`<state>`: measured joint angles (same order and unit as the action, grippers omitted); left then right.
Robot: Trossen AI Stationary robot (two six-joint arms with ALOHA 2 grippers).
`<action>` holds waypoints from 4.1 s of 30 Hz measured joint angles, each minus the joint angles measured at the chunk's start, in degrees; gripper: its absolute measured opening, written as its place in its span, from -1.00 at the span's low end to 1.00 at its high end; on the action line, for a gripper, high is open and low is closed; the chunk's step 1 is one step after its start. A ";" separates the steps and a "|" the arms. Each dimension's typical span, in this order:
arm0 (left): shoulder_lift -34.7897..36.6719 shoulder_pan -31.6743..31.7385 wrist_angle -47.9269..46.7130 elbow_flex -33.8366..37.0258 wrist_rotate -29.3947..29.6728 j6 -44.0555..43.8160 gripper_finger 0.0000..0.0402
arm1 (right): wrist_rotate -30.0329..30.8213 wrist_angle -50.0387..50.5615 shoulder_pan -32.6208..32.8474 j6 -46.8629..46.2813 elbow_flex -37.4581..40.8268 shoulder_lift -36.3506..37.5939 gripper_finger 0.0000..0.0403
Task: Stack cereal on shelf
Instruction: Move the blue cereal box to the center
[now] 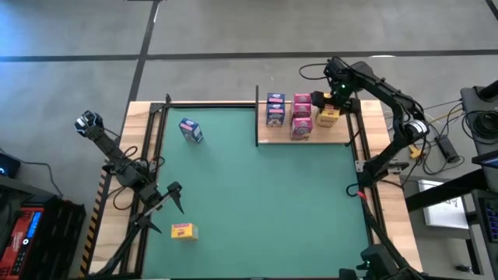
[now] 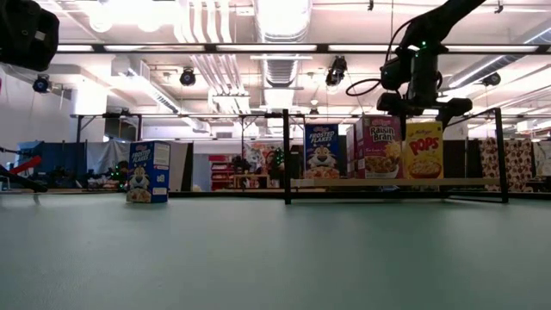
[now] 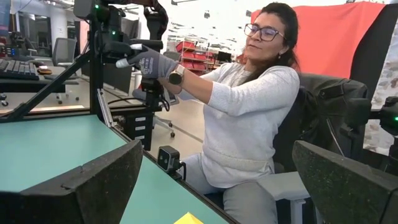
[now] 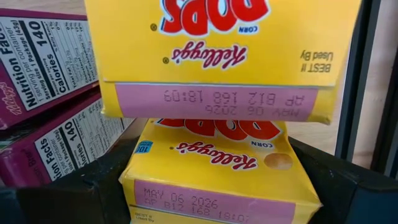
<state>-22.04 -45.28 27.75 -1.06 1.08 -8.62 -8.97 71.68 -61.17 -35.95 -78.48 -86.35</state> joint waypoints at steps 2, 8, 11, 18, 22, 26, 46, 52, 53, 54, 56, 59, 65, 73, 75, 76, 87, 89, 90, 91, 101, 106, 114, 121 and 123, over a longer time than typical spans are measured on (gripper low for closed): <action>0.00 -0.02 0.02 0.00 0.01 0.01 0.98 | 0.00 0.01 0.00 0.06 0.00 0.00 0.61; 0.00 -0.02 0.02 0.00 0.02 0.00 0.98 | 0.00 0.17 0.00 1.05 0.00 0.00 0.64; 0.00 -0.01 0.01 0.00 0.01 0.01 0.98 | 0.02 0.18 0.00 1.05 0.00 0.00 0.70; 0.00 -0.02 0.01 0.00 0.01 0.00 0.98 | 0.04 0.33 0.00 1.27 0.00 0.00 0.84; -0.02 -0.01 0.01 0.00 0.02 0.00 0.98 | 0.02 0.32 0.00 1.55 0.00 0.00 0.85; -0.01 -0.02 0.01 0.00 0.00 0.00 0.98 | -0.04 1.28 0.00 1.53 0.02 0.10 0.85; -0.01 0.00 0.02 0.00 0.01 0.00 0.98 | -1.71 9.69 8.06 -7.17 0.04 5.93 0.85; 0.00 0.00 0.01 0.00 0.00 0.00 0.98 | -1.52 12.57 15.77 -15.58 0.28 8.55 0.85; -0.01 -0.01 0.01 0.00 0.01 0.01 0.98 | -1.49 12.55 17.44 -17.23 0.40 9.02 0.85; -0.02 0.00 0.00 0.00 0.00 0.00 0.98 | -1.21 12.55 19.18 -18.93 0.54 9.42 0.85; -0.02 0.00 0.02 0.00 0.00 0.00 0.98 | 0.17 12.52 23.03 -22.95 0.90 10.15 0.85; -0.02 0.00 0.01 0.00 0.00 0.00 0.98 | 1.51 12.52 28.71 -29.30 1.89 11.29 0.85; -0.02 -0.01 0.00 0.00 0.00 0.00 0.98 | 3.50 12.00 39.61 -41.68 4.13 13.25 0.85; 0.00 -0.01 0.01 0.00 0.00 0.00 0.98 | 6.99 4.33 54.46 -52.91 7.63 13.57 0.85; -0.01 0.00 0.01 0.00 0.00 0.00 0.98 | 8.76 1.55 57.65 -54.43 8.51 13.57 0.85; -0.02 0.00 0.00 0.00 0.00 0.00 0.98 | 9.09 0.40 59.03 -55.25 8.87 13.57 0.85; -0.01 -0.02 0.02 0.00 0.01 0.00 0.98 | 14.09 -15.37 69.90 -55.99 13.47 13.72 0.85; -0.01 -0.02 0.01 0.00 0.02 0.01 0.98 | 16.64 -20.28 71.68 -51.95 15.18 14.00 0.85; -0.02 0.00 0.02 0.00 0.00 0.00 0.98 | 18.36 -23.30 72.81 -49.27 16.31 14.26 0.85; -0.02 -0.02 0.00 0.00 0.00 0.00 0.98 | 20.48 -26.35 73.90 -46.29 17.50 14.65 0.85; -0.02 -0.01 0.02 0.00 0.00 0.00 0.98 | 37.86 -62.79 81.92 -18.54 36.62 25.98 0.85; -0.02 0.00 0.02 0.00 0.00 0.00 0.98 | 37.85 -77.44 81.91 -7.10 45.97 30.64 0.85; -0.02 -0.02 0.00 0.00 0.00 0.00 0.98 | 36.72 -94.74 80.37 4.97 58.70 41.65 0.85; -0.02 -0.01 0.02 0.00 0.01 0.02 0.98 | 35.58 -101.68 79.89 8.25 68.22 49.50 0.85; -0.02 -0.02 0.02 0.00 0.00 0.00 0.98 | 35.58 -102.72 79.89 8.26 69.97 50.81 0.85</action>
<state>-22.06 -45.30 27.77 -1.06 1.08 -8.62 26.61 -31.04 18.72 -27.68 -8.51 -35.54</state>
